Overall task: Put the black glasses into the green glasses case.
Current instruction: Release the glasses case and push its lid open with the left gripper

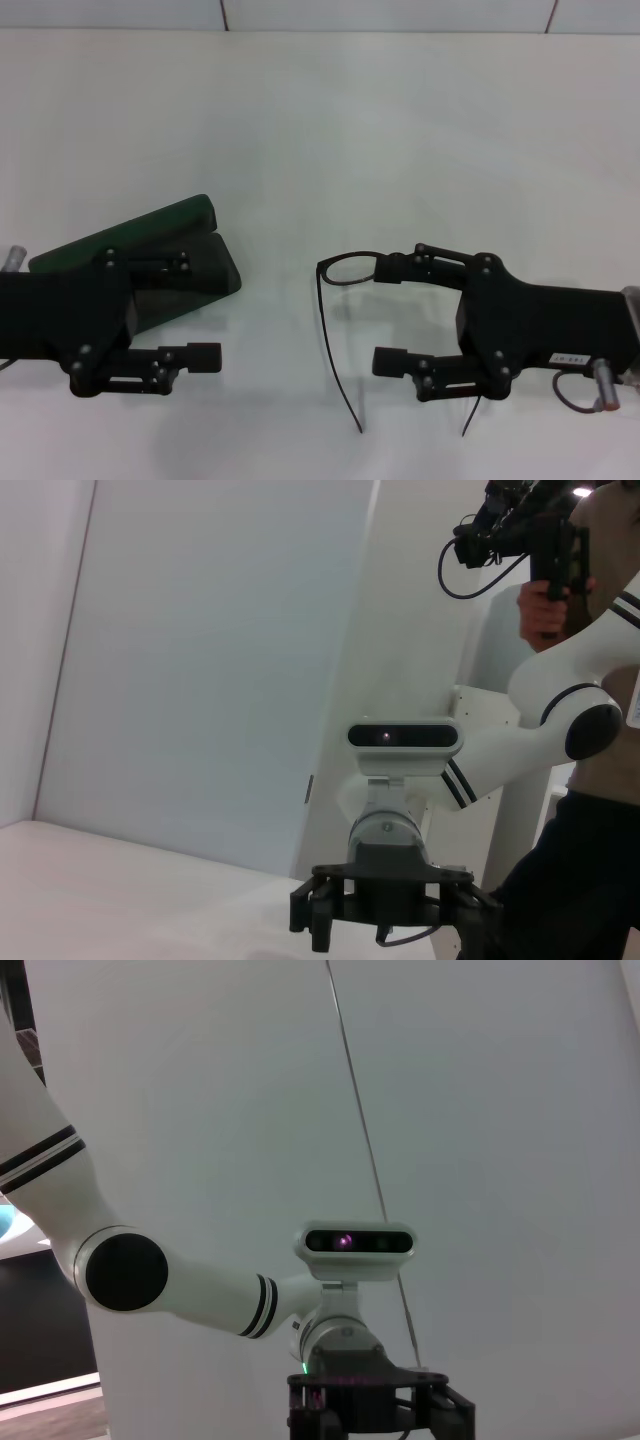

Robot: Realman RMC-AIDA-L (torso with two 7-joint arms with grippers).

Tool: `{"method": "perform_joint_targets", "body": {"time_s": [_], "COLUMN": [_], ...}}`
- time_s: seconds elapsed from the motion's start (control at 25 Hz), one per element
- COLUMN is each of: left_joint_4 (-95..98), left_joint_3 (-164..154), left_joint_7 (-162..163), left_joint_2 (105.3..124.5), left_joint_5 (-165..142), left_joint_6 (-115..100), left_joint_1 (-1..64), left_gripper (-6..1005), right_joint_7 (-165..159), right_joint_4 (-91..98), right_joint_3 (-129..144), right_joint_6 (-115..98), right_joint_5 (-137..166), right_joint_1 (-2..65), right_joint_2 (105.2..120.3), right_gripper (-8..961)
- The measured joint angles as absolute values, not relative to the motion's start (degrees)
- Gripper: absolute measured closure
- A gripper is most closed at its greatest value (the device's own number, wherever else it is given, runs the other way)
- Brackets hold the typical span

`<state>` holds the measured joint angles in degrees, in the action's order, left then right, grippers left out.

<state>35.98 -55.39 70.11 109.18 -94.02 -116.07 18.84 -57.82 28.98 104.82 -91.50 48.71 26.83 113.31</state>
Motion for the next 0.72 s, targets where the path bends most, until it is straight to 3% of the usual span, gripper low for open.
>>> {"method": "perform_joint_targets", "body": {"time_s": [0.48,0.72], "left_joint_4": [36.0,41.4], "left_joint_3": [-55.3,-53.5], "left_joint_7": [70.1,75.8], "left_joint_2": [109.53,111.05], "left_joint_5": [-94.1,-91.8], "left_joint_6": [-116.1,-115.9], "left_joint_1": [18.8,19.0], "left_gripper": [316,319], "right_joint_7": [-57.8,-57.5], "right_joint_4": [28.9,28.2], "right_joint_3": [104.4,100.4], "right_joint_6": [-91.2,-91.2], "right_joint_5": [49.3,49.3], "right_joint_1": [26.8,25.2], "right_joint_2": [113.89,114.08], "right_gripper": [112,112]}}
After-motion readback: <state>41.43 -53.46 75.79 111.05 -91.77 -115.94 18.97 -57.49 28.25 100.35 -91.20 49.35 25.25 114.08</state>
